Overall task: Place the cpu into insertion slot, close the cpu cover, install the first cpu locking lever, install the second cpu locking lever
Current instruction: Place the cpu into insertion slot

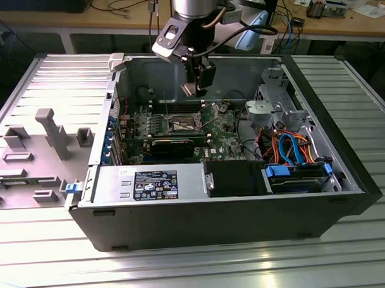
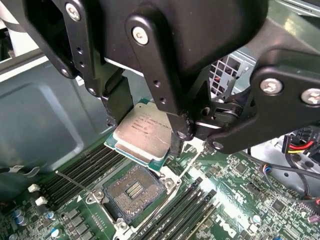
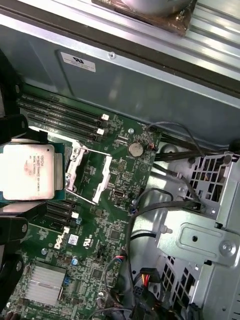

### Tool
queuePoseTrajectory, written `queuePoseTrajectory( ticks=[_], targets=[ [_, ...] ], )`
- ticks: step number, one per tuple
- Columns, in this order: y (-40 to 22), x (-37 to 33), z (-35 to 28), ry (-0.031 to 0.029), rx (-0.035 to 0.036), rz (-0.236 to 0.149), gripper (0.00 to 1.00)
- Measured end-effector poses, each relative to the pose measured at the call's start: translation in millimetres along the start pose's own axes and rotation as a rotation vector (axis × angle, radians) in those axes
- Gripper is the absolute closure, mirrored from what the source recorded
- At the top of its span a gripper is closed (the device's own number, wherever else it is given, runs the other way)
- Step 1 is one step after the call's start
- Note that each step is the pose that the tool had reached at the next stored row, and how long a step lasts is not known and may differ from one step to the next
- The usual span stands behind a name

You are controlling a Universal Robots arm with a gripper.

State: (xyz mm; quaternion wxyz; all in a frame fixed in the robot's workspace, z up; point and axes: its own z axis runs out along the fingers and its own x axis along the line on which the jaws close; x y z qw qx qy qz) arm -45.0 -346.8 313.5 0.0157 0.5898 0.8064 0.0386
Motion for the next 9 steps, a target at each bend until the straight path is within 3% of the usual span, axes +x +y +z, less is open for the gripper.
queuePoseTrajectory(
  ticks=[9],
  targets=[
    [0.0,0.1,0.4,0.0001,-0.0001,0.000,0.46]
  ],
)
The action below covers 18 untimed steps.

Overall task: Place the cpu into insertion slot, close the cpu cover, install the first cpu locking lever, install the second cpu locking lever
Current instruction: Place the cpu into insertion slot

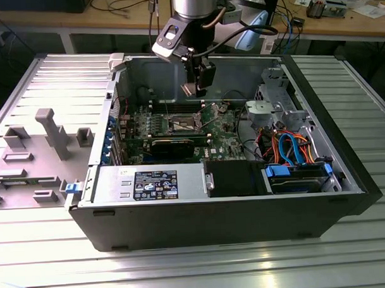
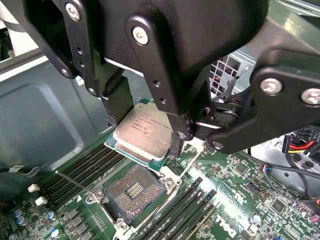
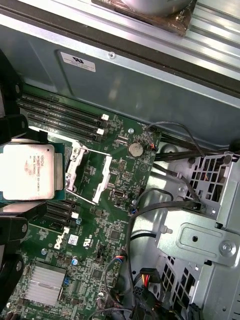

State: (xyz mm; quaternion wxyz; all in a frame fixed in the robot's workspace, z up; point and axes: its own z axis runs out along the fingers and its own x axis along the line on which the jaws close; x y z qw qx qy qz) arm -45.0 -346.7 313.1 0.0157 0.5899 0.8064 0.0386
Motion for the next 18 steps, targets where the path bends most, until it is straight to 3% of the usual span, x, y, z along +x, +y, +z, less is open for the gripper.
queuePoseTrajectory(
  ticks=[5,11,18],
  targets=[
    [-0.1,0.0,1.1,-0.0002,-0.0003,0.004,0.46],
    [-0.7,-0.2,8.0,-0.0053,-0.0013,0.066,0.46],
    [-1.5,-0.4,18.0,-0.0062,-0.0017,0.077,0.46]
  ],
)
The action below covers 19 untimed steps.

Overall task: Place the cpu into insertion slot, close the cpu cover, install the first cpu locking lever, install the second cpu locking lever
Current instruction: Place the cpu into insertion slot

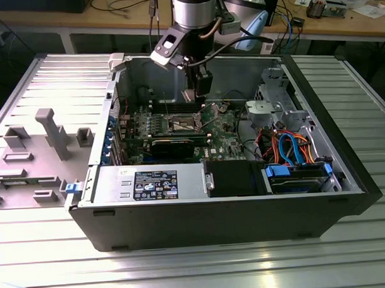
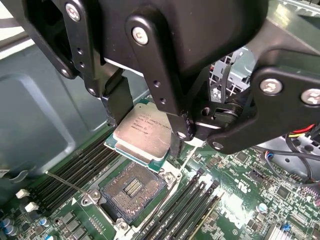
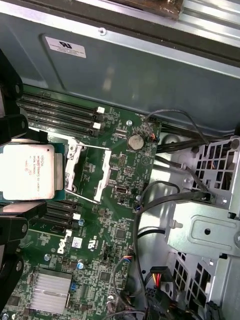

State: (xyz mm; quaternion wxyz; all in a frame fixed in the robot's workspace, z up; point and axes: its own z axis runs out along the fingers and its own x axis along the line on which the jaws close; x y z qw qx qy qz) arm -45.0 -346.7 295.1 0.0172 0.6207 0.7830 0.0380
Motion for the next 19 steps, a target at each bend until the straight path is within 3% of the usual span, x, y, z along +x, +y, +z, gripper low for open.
queuePoseTrajectory(
  ticks=[1,4,19],
  targets=[
    [-0.3,-0.1,3.5,-0.0012,-0.0002,0.010,0.46],
    [-0.5,-0.1,6.2,-0.0053,-0.0007,0.057,0.46],
    [-0.6,-0.2,7.9,-0.0056,-0.0012,0.064,0.46]
  ],
)
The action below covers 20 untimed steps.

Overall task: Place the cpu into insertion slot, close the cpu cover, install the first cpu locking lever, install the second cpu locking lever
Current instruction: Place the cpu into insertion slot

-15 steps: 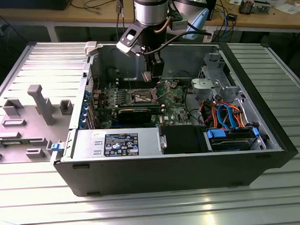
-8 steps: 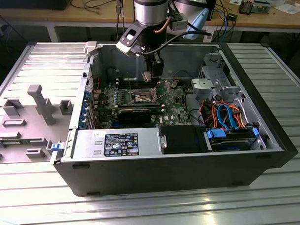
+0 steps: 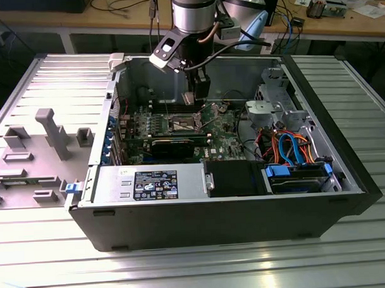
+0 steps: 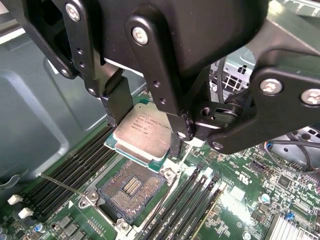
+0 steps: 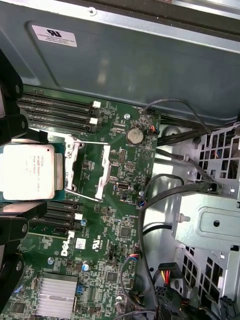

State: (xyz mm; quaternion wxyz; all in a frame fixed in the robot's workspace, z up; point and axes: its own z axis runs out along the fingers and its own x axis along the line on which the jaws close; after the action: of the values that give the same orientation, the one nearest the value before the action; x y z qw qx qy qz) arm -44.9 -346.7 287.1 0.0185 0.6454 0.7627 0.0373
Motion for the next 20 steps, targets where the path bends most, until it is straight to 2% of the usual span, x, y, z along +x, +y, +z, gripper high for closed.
queuePoseTrajectory(
  ticks=[3,8,9,11,13,20],
  targets=[
    [-0.2,0.0,1.5,-0.0020,-0.0006,0.025,0.46],
    [-0.8,0.0,8.5,-0.0059,-0.0011,0.069,0.46],
    [-1.5,0.1,12.1,-0.0069,-0.0001,0.082,0.46],
    [-2.5,1.1,16.5,-0.0073,0.0072,0.100,0.46],
    [-2.8,1.8,20.2,-0.0083,0.0089,0.118,0.46],
    [-10.6,3.0,22.7,-0.0084,0.0134,0.124,0.46]
  ],
)
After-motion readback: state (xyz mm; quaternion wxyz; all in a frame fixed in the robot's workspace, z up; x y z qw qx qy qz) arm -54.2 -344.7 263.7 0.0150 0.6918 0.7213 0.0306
